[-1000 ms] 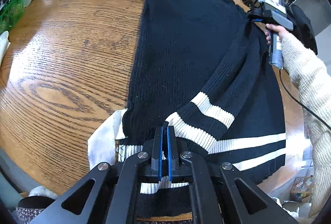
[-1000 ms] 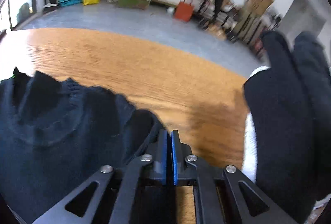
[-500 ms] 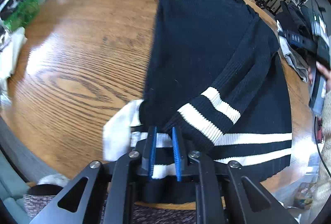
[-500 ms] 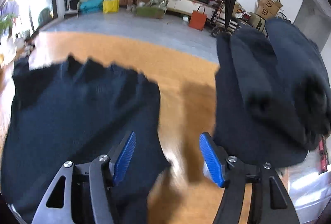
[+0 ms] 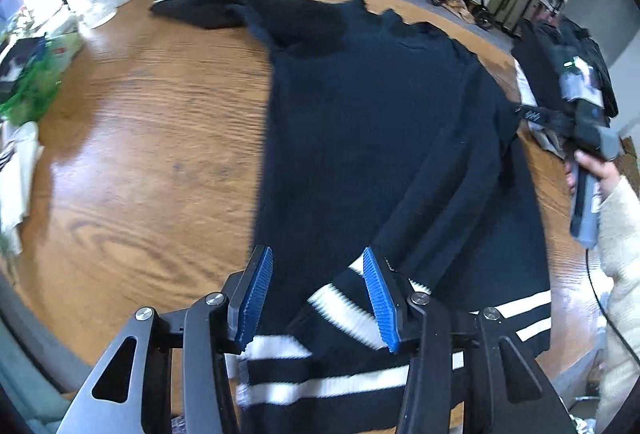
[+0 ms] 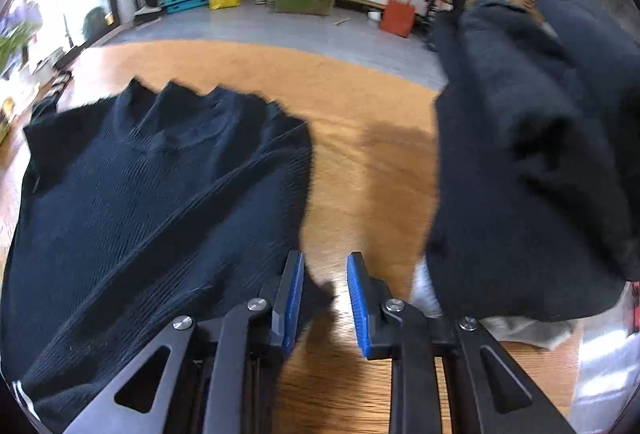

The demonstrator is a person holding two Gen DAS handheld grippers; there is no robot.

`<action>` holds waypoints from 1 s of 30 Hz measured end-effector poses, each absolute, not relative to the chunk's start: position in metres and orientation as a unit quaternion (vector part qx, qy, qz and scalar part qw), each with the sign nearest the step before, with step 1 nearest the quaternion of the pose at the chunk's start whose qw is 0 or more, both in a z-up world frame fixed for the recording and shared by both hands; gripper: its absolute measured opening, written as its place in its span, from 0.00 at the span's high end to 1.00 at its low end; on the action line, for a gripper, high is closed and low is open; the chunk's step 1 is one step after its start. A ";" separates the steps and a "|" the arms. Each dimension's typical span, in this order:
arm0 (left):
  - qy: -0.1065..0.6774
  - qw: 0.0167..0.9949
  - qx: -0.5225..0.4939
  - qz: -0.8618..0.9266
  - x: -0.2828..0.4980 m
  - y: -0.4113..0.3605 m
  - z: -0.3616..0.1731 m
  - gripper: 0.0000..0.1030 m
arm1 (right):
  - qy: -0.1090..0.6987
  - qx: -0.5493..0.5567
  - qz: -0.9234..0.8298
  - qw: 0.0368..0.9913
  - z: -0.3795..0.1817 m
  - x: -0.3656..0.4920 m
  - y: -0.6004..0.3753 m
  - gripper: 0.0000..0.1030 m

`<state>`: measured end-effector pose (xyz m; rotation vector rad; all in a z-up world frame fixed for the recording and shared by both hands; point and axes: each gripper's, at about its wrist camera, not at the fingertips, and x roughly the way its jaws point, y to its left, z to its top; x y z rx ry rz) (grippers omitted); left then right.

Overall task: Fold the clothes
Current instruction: 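Grasp the folded sweater side with the left tool and press it flat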

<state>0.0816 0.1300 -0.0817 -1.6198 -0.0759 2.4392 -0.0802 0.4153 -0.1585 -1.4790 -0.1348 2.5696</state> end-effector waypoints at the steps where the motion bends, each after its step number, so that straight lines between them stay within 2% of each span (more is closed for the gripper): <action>1: -0.023 0.113 -0.547 0.829 0.083 0.134 -0.082 0.52 | -0.059 -0.502 0.858 0.088 -0.165 -0.080 0.412 0.79; 8: 0.007 0.181 -0.517 0.836 0.073 0.164 -0.079 0.52 | -0.067 -0.505 0.853 0.109 -0.163 -0.074 0.422 0.78; 15: 0.052 0.265 -0.498 0.824 0.015 0.222 -0.083 0.55 | -0.029 -0.483 0.874 0.053 -0.144 -0.047 0.396 0.77; 20: 0.067 0.290 -0.514 0.804 -0.013 0.253 -0.107 0.88 | -0.018 -0.492 0.870 0.020 -0.154 -0.033 0.377 0.77; 23: 0.080 0.283 -0.510 0.809 -0.019 0.258 -0.117 0.93 | -0.011 -0.498 0.867 0.001 -0.160 -0.024 0.366 0.77; 25: 0.100 0.268 -0.491 0.823 -0.018 0.257 -0.119 0.93 | -0.006 -0.502 0.865 -0.013 -0.164 -0.018 0.359 0.77; 30: 0.024 0.276 -0.519 0.808 -0.038 0.237 -0.119 0.93 | -0.010 -0.509 0.860 -0.027 -0.168 0.006 0.349 0.78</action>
